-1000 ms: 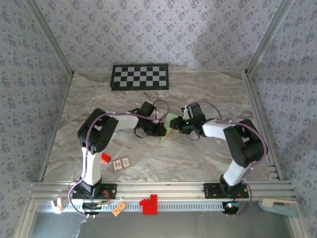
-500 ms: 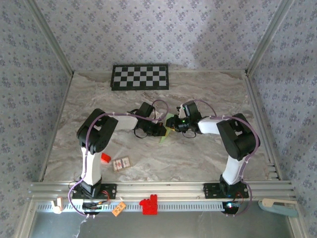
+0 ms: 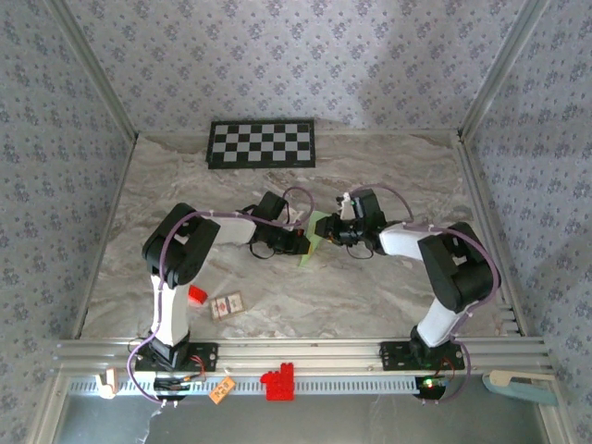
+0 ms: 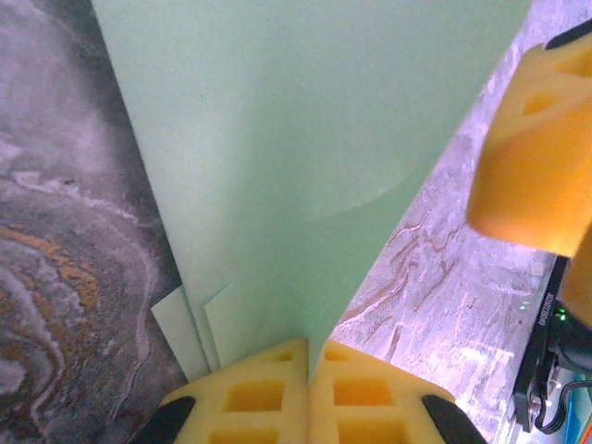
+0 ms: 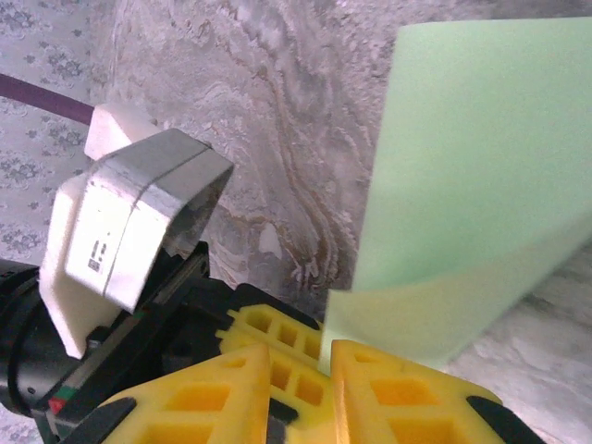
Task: Fold a paper plane with a square sheet of paper (pick it up from the middle)
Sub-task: Fold the wing for the fifth time at the center of the table.
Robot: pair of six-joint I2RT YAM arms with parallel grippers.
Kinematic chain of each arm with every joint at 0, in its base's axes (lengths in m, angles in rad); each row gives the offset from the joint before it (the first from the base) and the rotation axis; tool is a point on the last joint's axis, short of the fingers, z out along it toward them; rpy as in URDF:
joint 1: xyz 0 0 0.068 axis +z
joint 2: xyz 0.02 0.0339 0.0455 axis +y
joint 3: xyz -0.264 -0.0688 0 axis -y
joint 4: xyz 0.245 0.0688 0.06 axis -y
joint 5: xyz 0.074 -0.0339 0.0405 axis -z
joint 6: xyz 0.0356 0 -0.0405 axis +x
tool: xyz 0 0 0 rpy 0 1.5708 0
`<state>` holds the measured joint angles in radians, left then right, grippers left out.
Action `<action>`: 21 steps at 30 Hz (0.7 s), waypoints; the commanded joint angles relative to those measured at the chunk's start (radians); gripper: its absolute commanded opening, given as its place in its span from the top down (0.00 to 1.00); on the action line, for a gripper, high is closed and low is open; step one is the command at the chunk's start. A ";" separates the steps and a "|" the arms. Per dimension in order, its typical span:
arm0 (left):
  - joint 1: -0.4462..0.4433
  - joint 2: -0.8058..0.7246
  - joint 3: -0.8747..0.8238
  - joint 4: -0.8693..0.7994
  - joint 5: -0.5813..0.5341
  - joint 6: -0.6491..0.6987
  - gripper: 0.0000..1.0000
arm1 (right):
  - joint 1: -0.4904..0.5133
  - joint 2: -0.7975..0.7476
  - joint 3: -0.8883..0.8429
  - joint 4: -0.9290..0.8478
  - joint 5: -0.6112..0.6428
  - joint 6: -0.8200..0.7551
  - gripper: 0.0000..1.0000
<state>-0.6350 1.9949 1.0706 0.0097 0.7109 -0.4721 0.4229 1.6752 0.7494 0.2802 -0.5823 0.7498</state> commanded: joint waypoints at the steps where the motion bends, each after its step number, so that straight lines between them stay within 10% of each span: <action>1: -0.001 0.022 -0.050 -0.009 -0.065 -0.012 0.97 | -0.007 -0.010 -0.030 0.005 0.020 -0.036 0.74; 21: 0.003 0.022 -0.087 0.049 -0.064 -0.026 0.86 | 0.011 0.125 0.026 0.084 -0.053 -0.029 0.76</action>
<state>-0.6327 1.9774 1.0157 0.1135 0.7223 -0.5106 0.4252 1.7844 0.7452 0.3481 -0.6044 0.7395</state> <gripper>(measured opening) 0.132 0.243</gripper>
